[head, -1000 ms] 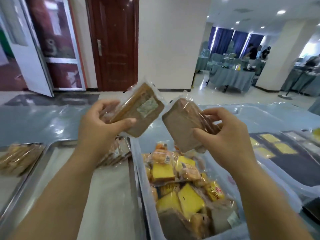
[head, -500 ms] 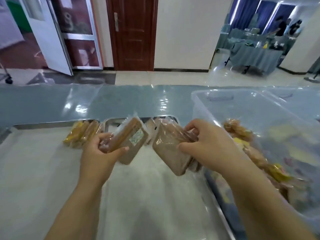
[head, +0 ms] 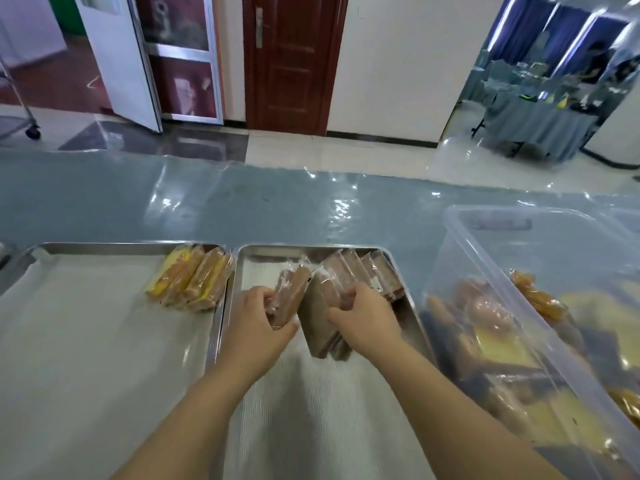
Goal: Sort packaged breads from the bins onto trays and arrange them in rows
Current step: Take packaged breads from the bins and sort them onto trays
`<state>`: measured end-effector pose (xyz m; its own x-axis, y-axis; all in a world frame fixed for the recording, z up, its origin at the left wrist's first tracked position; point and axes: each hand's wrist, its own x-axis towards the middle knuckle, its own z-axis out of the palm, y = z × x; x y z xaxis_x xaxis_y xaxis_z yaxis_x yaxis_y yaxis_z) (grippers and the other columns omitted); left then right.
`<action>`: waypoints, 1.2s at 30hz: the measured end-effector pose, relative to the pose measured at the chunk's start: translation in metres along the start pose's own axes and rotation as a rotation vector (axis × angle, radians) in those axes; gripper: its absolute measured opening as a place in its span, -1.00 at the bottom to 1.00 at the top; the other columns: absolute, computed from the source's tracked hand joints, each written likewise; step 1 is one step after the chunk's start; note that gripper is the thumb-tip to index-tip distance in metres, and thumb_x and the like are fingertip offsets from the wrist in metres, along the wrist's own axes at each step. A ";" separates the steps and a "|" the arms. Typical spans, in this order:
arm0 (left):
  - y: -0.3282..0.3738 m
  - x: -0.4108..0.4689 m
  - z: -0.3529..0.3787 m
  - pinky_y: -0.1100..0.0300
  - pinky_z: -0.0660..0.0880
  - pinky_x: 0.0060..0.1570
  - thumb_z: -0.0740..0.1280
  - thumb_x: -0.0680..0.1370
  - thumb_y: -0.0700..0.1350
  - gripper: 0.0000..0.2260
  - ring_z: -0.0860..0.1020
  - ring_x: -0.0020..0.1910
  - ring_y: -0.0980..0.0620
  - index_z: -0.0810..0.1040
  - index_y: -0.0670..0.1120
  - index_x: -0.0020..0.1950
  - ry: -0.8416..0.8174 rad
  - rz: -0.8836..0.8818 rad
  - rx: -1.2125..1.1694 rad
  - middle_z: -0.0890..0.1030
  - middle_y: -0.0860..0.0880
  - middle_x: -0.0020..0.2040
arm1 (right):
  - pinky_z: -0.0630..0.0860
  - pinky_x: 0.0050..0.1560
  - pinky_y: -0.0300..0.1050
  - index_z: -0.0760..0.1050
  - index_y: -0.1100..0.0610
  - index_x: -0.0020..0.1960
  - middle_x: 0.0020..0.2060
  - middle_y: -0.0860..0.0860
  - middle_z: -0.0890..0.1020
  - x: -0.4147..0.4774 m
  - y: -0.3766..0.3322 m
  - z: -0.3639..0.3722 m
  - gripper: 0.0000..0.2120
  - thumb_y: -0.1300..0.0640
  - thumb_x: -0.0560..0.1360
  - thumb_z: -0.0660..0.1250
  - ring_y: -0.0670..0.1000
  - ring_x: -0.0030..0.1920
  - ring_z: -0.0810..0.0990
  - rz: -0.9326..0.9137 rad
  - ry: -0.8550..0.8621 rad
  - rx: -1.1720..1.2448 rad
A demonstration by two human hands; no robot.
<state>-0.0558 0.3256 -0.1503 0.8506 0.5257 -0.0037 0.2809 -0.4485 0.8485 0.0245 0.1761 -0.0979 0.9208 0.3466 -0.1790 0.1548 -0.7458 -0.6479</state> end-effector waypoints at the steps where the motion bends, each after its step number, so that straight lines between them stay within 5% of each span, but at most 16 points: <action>1: 0.002 0.010 0.001 0.29 0.50 -0.16 0.48 0.39 0.07 -0.58 0.51 -0.06 0.17 0.35 0.10 0.13 -0.019 0.010 0.017 0.45 0.07 0.11 | 0.54 -0.24 -0.20 0.43 0.03 -0.11 -0.23 -0.05 0.58 0.012 -0.001 0.004 -0.89 0.13 0.45 0.38 -0.10 -0.24 0.57 -0.010 0.000 0.026; 3: 0.003 0.031 0.003 0.37 0.42 -0.18 0.47 0.40 0.07 -0.54 0.50 0.00 0.16 0.34 0.08 0.19 -0.046 0.022 0.063 0.43 0.08 0.14 | 0.53 -0.22 -0.23 0.40 -0.01 -0.09 -0.20 -0.08 0.56 0.037 -0.003 0.014 -0.84 0.13 0.47 0.39 -0.13 -0.21 0.56 -0.028 -0.004 0.075; 9: -0.016 0.085 0.017 0.10 0.48 0.21 0.44 0.42 0.02 -0.48 0.44 0.18 0.11 0.33 0.08 0.32 -0.132 0.001 0.034 0.32 0.10 0.25 | 0.48 -0.16 -0.34 0.45 -0.02 0.07 -0.14 -0.16 0.56 0.107 0.003 0.044 -0.84 0.08 0.52 0.36 -0.23 -0.13 0.54 -0.107 -0.047 0.155; 11: -0.023 0.095 0.021 0.13 0.45 0.26 0.39 0.47 -0.02 -0.54 0.44 0.21 0.12 0.36 0.10 0.34 -0.199 0.003 0.046 0.31 0.11 0.29 | 0.56 0.03 -0.18 0.49 0.01 0.17 -0.06 -0.15 0.60 0.123 0.011 0.051 -0.80 0.08 0.55 0.32 -0.18 -0.04 0.57 -0.138 -0.132 0.128; 18: -0.032 0.110 0.029 0.14 0.22 0.41 0.29 0.55 -0.11 -0.42 0.23 0.43 0.09 0.16 0.05 0.52 -0.413 0.059 0.287 0.15 0.11 0.49 | 0.36 0.35 0.05 0.30 0.12 0.42 0.39 0.09 0.36 0.148 0.034 0.034 -0.53 -0.04 0.58 0.22 0.11 0.35 0.37 -0.130 -0.171 -0.396; 21: -0.016 0.109 0.023 0.17 0.26 0.35 0.29 0.56 -0.05 -0.54 0.31 0.38 0.07 0.31 0.00 0.45 -0.424 0.085 0.401 0.30 0.05 0.43 | 0.43 0.22 0.01 0.35 0.08 0.38 0.29 0.06 0.44 0.141 0.026 0.013 -0.60 0.01 0.57 0.21 0.09 0.22 0.47 -0.148 -0.177 -0.486; 25: 0.004 0.094 0.003 0.14 0.49 0.11 0.29 0.55 0.03 -0.75 0.52 0.05 0.12 0.51 0.04 0.21 -0.470 0.098 0.501 0.53 0.08 0.13 | 0.49 -0.02 -0.03 0.44 0.05 0.25 0.11 0.05 0.57 0.119 0.008 -0.014 -0.70 0.04 0.54 0.20 0.09 0.01 0.55 -0.141 -0.244 -0.581; 31: 0.031 0.045 -0.030 0.21 0.50 0.02 0.29 0.53 0.10 -0.74 0.51 0.00 0.18 0.49 0.09 0.20 -0.478 0.190 0.600 0.54 0.14 0.10 | 0.26 0.35 0.01 0.01 0.08 0.55 0.44 0.12 0.31 0.041 -0.018 -0.059 -0.35 0.05 0.56 0.24 0.15 0.40 0.31 -0.236 -0.370 -0.732; 36: 0.055 0.003 -0.048 0.28 0.46 -0.02 0.30 0.52 0.17 -0.64 0.50 -0.02 0.22 0.45 0.12 0.28 -0.541 0.255 0.655 0.52 0.16 0.13 | 0.31 0.02 -0.21 0.39 0.09 0.36 0.19 0.03 0.53 -0.019 -0.027 -0.089 -0.61 0.02 0.56 0.27 0.07 0.22 0.48 -0.246 -0.379 -0.713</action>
<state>-0.0588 0.3376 -0.0785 0.9691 0.0139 -0.2462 0.1110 -0.9162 0.3850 0.0343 0.1388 -0.0110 0.6688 0.6185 -0.4126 0.6412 -0.7607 -0.1010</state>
